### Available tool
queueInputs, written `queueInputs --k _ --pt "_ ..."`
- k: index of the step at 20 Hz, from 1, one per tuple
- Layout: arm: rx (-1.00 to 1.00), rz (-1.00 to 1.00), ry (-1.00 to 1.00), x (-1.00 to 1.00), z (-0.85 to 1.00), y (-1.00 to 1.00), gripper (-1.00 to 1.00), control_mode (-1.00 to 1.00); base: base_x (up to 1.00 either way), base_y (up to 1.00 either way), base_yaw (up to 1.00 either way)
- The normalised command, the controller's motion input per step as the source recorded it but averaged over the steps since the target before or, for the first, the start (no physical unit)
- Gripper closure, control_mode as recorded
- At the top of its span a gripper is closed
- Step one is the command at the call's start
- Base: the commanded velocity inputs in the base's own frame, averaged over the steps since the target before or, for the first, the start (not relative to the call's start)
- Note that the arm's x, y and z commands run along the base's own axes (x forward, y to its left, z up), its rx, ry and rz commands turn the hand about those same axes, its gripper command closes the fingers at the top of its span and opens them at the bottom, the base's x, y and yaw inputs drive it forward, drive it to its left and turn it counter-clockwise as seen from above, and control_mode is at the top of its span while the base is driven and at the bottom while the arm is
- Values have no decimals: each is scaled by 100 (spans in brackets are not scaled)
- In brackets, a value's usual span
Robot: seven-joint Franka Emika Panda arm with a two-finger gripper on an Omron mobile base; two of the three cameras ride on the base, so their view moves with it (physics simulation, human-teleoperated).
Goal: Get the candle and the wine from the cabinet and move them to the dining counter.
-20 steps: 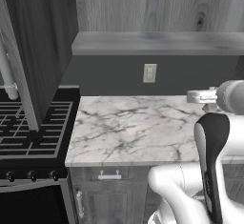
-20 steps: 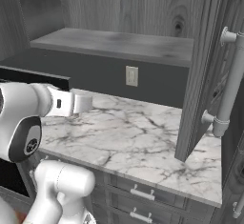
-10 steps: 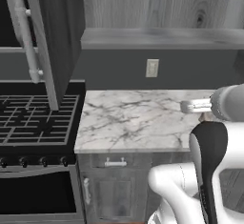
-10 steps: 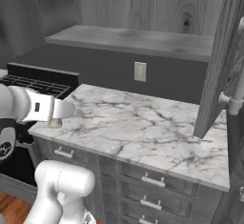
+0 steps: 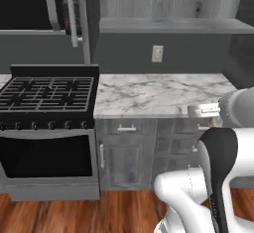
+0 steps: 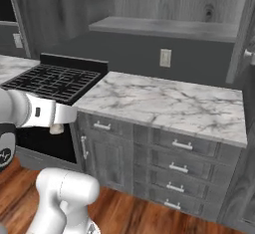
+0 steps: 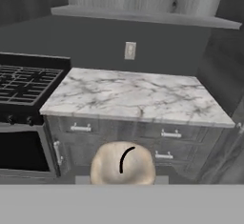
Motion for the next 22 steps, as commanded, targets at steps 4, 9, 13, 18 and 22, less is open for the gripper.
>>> queueInputs --k 4,9,13,18,22 --pt "0 0 0 0 0 0 100 100 -100 68 0" --pt "0 0 0 0 0 0 100 100 -98 95 1" --pt "0 0 0 0 0 0 100 100 -84 100 5" --pt "0 0 0 0 0 0 100 100 -69 100 7" --pt "0 0 0 0 0 0 100 100 -65 100 8"
